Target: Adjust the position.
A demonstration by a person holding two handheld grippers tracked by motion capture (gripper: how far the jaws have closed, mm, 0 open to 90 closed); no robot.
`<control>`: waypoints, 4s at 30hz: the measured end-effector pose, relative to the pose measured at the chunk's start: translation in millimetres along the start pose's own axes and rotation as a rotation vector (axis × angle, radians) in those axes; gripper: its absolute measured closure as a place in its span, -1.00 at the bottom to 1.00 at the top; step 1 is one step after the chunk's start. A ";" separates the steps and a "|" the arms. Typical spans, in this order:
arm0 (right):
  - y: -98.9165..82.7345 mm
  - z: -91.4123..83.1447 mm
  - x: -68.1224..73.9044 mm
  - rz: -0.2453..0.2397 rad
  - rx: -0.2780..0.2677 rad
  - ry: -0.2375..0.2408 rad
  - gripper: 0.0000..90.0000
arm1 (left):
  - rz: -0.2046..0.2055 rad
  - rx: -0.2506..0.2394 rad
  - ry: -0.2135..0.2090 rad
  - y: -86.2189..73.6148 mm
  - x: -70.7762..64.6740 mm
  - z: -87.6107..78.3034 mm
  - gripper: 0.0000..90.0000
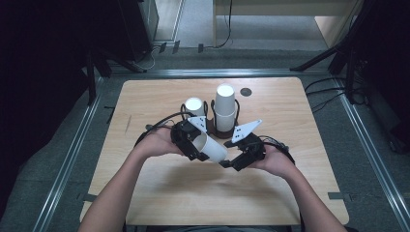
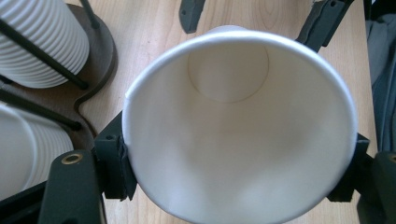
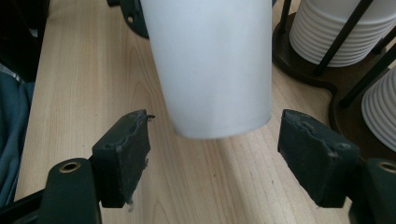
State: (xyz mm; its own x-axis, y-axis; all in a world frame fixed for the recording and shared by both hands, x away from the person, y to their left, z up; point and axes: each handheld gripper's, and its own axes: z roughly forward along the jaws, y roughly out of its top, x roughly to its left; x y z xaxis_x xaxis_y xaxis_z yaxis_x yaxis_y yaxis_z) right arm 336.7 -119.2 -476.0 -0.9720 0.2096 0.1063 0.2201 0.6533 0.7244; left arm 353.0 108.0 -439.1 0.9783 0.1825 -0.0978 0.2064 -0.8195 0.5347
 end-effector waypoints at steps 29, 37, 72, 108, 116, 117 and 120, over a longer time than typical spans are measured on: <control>3.3 9.8 5.9 -0.055 0.020 -0.008 -0.27 | -0.020 -0.080 0.005 6.9 -9.3 11.9 -0.90; 4.2 3.6 4.0 -0.047 -0.026 -0.014 -0.27 | -0.052 -0.180 0.022 0.0 -9.2 4.8 -0.90; 6.5 5.1 -0.3 0.053 -0.058 0.056 -0.56 | -0.148 -0.334 -0.009 -12.0 -10.2 -2.1 -0.47; 0.1 19.6 9.1 -0.009 -0.020 0.035 -0.47 | 0.068 -0.080 0.001 9.9 -14.8 8.7 -0.48; -0.4 18.5 9.7 -0.046 -0.024 0.031 -0.27 | 0.068 -0.083 0.001 11.2 -16.4 11.3 -0.50; -0.1 18.3 10.0 -0.043 -0.029 0.032 -0.27 | 0.067 -0.085 0.002 11.0 -16.4 10.8 -0.51; 0.4 16.9 9.8 -0.038 -0.041 0.033 -0.27 | 0.066 -0.121 0.026 9.4 -17.2 9.2 -0.55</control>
State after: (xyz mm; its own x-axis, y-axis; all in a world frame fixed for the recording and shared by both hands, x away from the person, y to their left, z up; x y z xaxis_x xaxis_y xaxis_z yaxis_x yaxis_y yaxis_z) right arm 328.7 -104.5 -486.2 -0.9820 0.1604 0.1000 0.1798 0.6296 0.7558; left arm 338.2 92.2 -440.1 0.9886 0.1455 -0.0383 0.1363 -0.7589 0.6368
